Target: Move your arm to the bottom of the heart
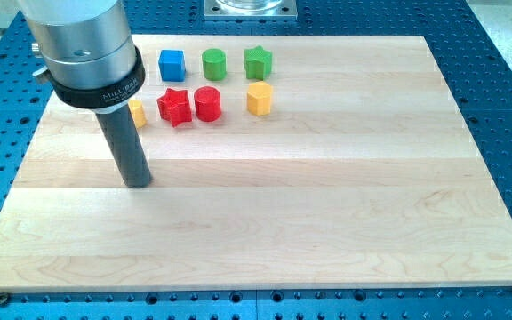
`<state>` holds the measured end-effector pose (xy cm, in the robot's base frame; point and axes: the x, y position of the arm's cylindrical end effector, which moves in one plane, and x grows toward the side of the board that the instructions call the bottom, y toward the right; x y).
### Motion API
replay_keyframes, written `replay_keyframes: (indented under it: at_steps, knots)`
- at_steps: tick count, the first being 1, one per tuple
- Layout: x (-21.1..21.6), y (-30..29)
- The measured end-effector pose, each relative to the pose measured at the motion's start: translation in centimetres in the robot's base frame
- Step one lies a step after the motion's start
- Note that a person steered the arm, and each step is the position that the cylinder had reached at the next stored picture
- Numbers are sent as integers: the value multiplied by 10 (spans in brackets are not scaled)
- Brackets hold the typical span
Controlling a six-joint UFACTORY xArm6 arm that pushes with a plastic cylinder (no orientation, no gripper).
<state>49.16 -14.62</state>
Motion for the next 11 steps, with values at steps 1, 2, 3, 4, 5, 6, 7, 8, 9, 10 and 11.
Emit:
replay_keyframes:
  at_steps: [1, 2, 3, 4, 5, 6, 7, 8, 9, 10, 11]
  knots:
    - [0, 0]
    - [0, 0]
    - [-1, 0]
    - [-1, 0]
    - [-1, 0]
    - [10, -4]
    - [26, -4]
    - [14, -4]
    - [12, -16]
    - [-21, -30]
    - [-48, -40]
